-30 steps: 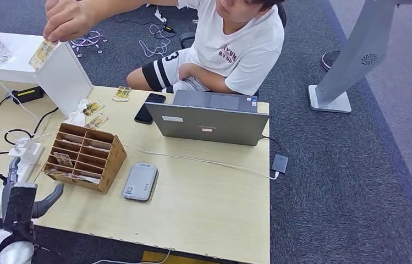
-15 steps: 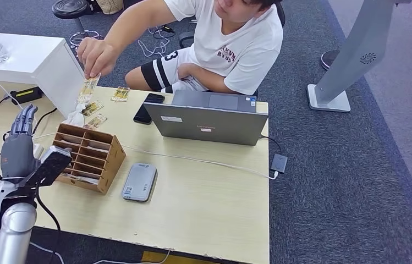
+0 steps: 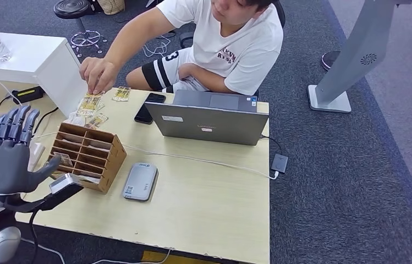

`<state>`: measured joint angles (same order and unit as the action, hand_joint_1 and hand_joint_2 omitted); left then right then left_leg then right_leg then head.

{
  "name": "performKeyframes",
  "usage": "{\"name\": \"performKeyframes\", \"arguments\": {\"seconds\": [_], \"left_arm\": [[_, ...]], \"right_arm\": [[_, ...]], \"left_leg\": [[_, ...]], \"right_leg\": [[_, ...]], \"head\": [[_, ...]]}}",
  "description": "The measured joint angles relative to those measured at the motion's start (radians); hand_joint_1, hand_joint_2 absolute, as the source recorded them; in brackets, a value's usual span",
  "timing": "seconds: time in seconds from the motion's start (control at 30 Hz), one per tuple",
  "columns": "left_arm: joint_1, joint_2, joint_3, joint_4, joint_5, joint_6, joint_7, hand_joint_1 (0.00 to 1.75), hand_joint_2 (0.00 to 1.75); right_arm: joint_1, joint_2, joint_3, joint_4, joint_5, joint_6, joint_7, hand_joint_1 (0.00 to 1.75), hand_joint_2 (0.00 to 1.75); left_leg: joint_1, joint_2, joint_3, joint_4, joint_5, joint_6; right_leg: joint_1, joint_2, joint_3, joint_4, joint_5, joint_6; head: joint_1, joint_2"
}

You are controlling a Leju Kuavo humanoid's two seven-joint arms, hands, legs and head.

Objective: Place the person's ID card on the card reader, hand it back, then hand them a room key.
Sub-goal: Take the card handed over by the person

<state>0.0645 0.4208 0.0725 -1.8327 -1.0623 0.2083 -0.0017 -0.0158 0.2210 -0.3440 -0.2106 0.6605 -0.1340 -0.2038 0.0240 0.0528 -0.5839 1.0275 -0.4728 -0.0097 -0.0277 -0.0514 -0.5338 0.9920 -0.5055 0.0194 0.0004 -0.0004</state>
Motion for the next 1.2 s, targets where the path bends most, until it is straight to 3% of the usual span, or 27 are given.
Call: {"name": "performKeyframes", "arguments": {"seconds": [0.27,0.53,0.77,0.9,1.2], "left_arm": [[-0.118,0.027,-0.099,0.022,-0.167,0.009,0.076,0.0,1.75],[-0.271,-0.001,-0.226,0.146,-0.27,0.009,0.109,0.0,1.75],[-0.328,-0.022,-0.296,0.206,-0.298,-0.003,0.127,0.0,1.75],[-0.341,-0.032,-0.321,0.224,-0.292,-0.013,0.128,1.75,1.75],[-0.346,-0.047,-0.356,0.238,-0.269,-0.015,0.131,1.75,1.75]], "right_arm": [[-0.019,0.011,-0.002,0.008,0.069,0.012,0.033,0.0,1.75],[-0.034,0.018,0.007,0.01,0.114,0.032,0.059,0.0,1.75],[-0.037,0.019,0.017,0.01,0.128,0.04,0.064,0.0,1.75],[-0.038,0.019,0.019,0.01,0.128,0.04,0.065,0.0,1.75],[-0.039,0.019,0.021,0.01,0.13,0.038,0.069,0.0,1.75]], "left_leg": [[0.0,0.0,0.0,0.0,0.002,0.001],[0.0,0.001,-0.001,0.0,0.002,0.001],[0.0,0.002,-0.001,0.0,0.002,0.001],[0.0,0.002,-0.001,0.0,0.002,0.001],[0.0,0.002,-0.001,0.0,0.002,0.001]], "right_leg": [[0.0,0.0,0.0,0.0,0.002,0.001],[0.0,0.001,0.001,0.0,0.004,0.0],[0.0,0.002,0.0,0.0,0.004,0.0],[0.0,0.002,0.0,0.0,0.004,0.0],[0.0,0.002,0.0,0.0,0.004,0.0]], "head": [[0.0,0.0],[0.0,0.0],[0.0,0.0],[0.0,0.0],[0.0,0.0]]}}
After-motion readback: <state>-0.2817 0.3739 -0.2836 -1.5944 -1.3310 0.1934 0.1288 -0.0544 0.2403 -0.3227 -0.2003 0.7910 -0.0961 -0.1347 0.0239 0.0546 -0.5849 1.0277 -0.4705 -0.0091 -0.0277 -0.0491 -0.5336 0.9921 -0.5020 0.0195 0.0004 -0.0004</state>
